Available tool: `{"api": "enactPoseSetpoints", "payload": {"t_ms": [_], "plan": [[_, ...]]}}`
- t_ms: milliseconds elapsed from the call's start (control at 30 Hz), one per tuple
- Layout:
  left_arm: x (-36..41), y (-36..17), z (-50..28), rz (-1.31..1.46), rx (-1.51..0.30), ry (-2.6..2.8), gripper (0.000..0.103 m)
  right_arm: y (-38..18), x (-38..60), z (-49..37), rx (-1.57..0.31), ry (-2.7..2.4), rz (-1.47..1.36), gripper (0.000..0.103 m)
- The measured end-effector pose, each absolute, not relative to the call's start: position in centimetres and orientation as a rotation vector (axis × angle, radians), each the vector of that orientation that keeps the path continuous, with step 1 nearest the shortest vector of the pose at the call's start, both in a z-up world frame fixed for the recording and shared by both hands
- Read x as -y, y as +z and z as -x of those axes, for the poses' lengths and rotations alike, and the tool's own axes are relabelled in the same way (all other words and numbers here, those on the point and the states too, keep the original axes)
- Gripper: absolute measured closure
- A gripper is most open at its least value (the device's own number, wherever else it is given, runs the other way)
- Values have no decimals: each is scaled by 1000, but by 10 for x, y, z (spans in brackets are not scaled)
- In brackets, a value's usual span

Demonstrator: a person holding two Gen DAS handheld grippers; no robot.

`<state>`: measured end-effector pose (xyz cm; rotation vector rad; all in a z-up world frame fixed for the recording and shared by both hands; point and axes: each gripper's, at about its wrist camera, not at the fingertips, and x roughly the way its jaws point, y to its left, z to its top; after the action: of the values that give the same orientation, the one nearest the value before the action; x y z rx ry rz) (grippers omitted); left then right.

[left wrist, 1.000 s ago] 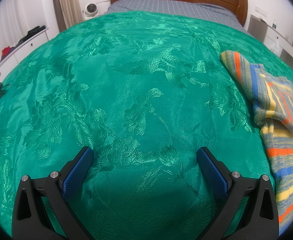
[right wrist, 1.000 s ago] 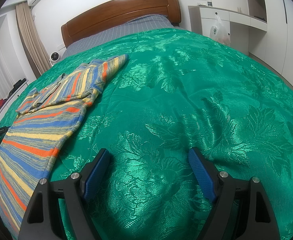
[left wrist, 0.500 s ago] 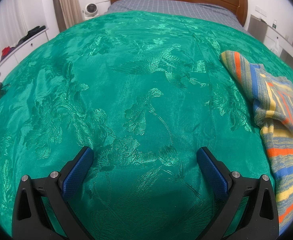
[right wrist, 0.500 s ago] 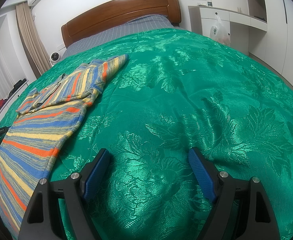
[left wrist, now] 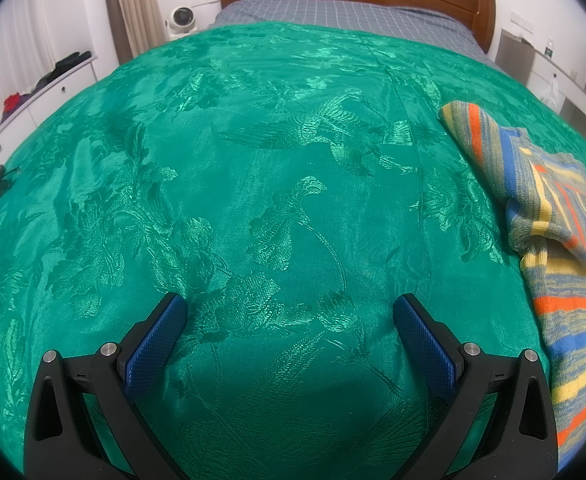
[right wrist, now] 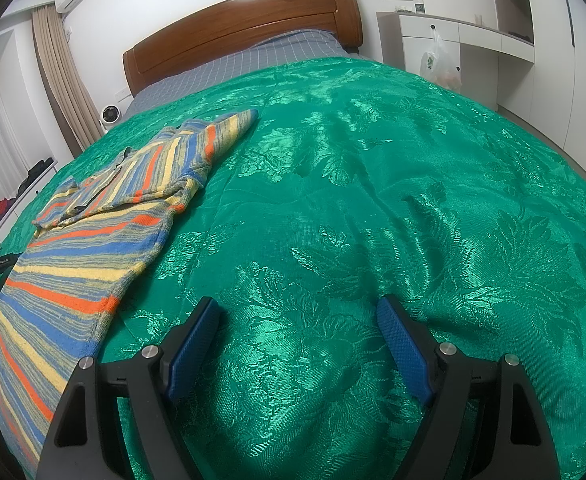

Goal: Fold small clothes

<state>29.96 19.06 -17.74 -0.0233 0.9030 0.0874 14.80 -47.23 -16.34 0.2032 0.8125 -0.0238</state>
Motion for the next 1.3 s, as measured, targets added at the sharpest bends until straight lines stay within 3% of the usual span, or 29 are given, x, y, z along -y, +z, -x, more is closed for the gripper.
{"api": "enactPoseSetpoints", "payload": {"t_ms": [1300], "plan": [[-190, -177, -295, 22, -901, 88, 0, -163, 474, -145, -804, -16, -204, 22]]}}
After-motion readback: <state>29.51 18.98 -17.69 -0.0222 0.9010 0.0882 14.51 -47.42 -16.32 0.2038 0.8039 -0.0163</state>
